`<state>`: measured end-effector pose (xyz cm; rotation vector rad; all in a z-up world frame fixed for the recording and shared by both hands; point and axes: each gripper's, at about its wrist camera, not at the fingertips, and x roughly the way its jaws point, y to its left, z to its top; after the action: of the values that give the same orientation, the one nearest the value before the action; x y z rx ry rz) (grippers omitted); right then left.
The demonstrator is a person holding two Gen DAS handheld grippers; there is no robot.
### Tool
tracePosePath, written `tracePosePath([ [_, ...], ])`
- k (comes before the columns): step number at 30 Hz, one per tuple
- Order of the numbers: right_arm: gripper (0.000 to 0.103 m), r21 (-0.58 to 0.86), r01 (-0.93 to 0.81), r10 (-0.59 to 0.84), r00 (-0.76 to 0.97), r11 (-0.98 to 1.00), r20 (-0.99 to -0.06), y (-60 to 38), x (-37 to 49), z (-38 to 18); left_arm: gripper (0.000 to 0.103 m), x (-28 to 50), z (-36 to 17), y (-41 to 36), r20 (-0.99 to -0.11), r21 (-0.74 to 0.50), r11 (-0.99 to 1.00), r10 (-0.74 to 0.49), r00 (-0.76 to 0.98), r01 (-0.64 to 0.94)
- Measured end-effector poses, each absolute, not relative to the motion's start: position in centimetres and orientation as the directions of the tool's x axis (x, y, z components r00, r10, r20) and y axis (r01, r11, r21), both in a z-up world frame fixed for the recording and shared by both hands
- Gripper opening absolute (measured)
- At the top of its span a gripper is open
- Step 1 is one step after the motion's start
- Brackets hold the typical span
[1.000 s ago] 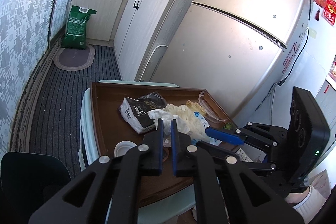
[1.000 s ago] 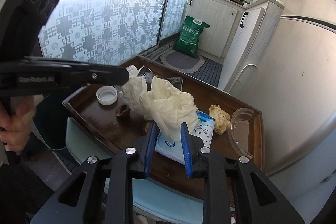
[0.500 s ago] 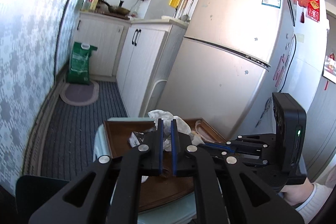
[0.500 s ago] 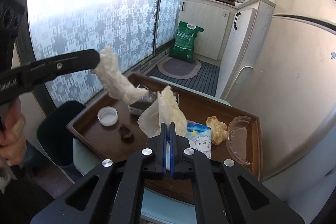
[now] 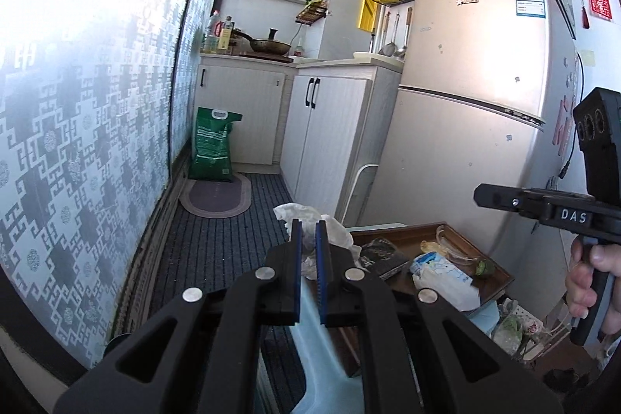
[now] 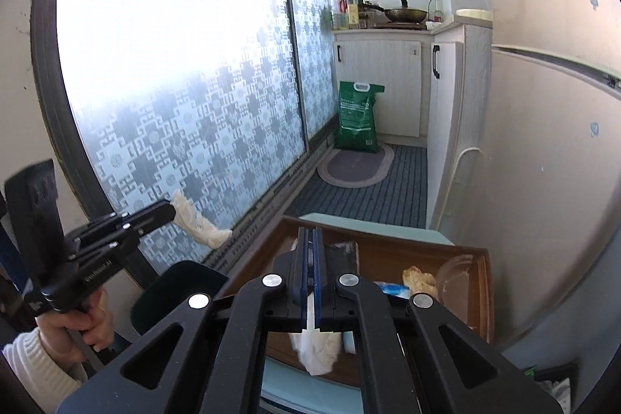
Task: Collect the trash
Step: 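Carry the tissue with the right gripper over the teal bin and release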
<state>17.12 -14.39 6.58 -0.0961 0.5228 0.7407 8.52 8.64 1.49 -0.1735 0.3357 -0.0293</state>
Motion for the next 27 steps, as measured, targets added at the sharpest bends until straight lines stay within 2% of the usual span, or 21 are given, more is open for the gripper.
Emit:
tracePosePath([
  [15,0.002,0.160,-0.750,0.723,0.522,0.642,-0.453,-8.2,15.1,8.9,0.007,6.0,-0.7,15.4,-0.427,-0.181,0.965,0.097,0.899,-0.190],
  [18,0.002,0.144,-0.757,0.718,0.517,0.638,-0.466,-6.9,14.7,8.8,0.007,5.8,-1.4,16.3,-0.455,-0.172,0.961,0.118,0.883,-0.217],
  [21,0.002,0.105,-0.763,0.680,0.492,0.637,-0.544,-6.0,14.6,8.1,0.007,5.8,-2.4,17.1,-0.488,-0.169,0.958,0.123,0.864,-0.232],
  [23,0.010,0.031,-0.764,0.599,0.479,0.645,-0.642,-5.7,14.3,6.7,0.007,5.7,-2.9,17.4,-0.503,-0.163,0.959,0.121,0.856,-0.231],
  [24,0.026,-0.050,-0.747,0.531,0.517,0.663,-0.671,-5.9,13.9,5.9,0.007,5.6,-3.1,17.5,-0.507,-0.164,0.960,0.117,0.854,-0.229],
  [25,0.037,-0.132,-0.720,0.459,0.561,0.681,-0.690,-6.2,13.6,5.1,0.007,5.6,-3.2,17.7,-0.511,-0.166,0.960,0.111,0.852,-0.225],
  [27,0.037,-0.189,-0.702,0.381,0.569,0.687,-0.729,-6.8,13.5,3.8,0.007,5.5,-3.3,18.0,-0.515,-0.171,0.960,0.106,0.850,-0.223],
])
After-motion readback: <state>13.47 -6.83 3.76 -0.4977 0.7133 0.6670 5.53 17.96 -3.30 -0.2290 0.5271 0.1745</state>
